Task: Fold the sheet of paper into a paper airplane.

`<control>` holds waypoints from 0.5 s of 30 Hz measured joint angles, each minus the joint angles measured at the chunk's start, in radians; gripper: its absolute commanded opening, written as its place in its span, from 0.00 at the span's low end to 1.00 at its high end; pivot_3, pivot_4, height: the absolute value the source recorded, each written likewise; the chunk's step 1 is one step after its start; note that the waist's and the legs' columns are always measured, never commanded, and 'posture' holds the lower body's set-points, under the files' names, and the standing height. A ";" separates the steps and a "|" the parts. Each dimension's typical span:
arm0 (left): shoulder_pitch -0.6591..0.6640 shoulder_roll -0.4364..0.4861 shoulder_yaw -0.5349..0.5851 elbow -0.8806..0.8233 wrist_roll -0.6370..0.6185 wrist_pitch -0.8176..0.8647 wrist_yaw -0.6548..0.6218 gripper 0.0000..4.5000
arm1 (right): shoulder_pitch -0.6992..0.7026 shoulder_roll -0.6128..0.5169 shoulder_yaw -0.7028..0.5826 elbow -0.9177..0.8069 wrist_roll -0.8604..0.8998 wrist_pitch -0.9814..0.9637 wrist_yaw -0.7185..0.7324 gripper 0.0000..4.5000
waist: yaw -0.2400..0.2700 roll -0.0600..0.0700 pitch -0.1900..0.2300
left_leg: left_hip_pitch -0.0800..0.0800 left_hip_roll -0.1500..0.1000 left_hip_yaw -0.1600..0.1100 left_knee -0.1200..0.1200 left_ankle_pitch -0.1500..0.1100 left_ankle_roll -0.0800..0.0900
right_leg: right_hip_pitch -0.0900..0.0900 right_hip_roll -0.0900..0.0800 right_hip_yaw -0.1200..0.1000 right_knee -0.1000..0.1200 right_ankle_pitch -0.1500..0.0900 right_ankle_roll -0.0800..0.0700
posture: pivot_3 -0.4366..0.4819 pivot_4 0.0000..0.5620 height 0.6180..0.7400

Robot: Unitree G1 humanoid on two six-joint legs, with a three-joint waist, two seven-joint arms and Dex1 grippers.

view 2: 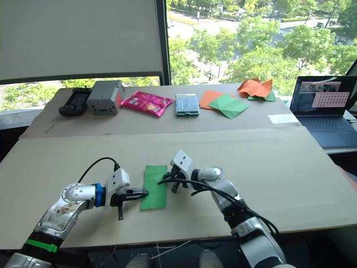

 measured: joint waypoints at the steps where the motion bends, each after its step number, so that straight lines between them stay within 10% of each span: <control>1: 0.000 0.000 0.000 0.000 0.000 0.000 0.000 0.00 | 0.020 -0.004 0.005 -0.034 0.000 0.014 0.001 0.01 | 0.000 0.000 0.000 | 0.000 0.000 0.000 0.000 0.000 0.000 | 0.000 0.000 0.000 0.000 0.000 0.000 | 0.48 0.27 0.84; 15: -0.015 0.000 -0.004 0.021 0.000 -0.007 -0.010 0.00 | 0.117 -0.072 0.041 -0.244 0.011 0.138 0.056 0.01 | 0.001 -0.001 -0.001 | 0.000 0.000 0.000 0.000 0.000 -0.001 | 0.000 0.000 0.000 -0.001 -0.001 0.000 | 0.48 0.27 0.84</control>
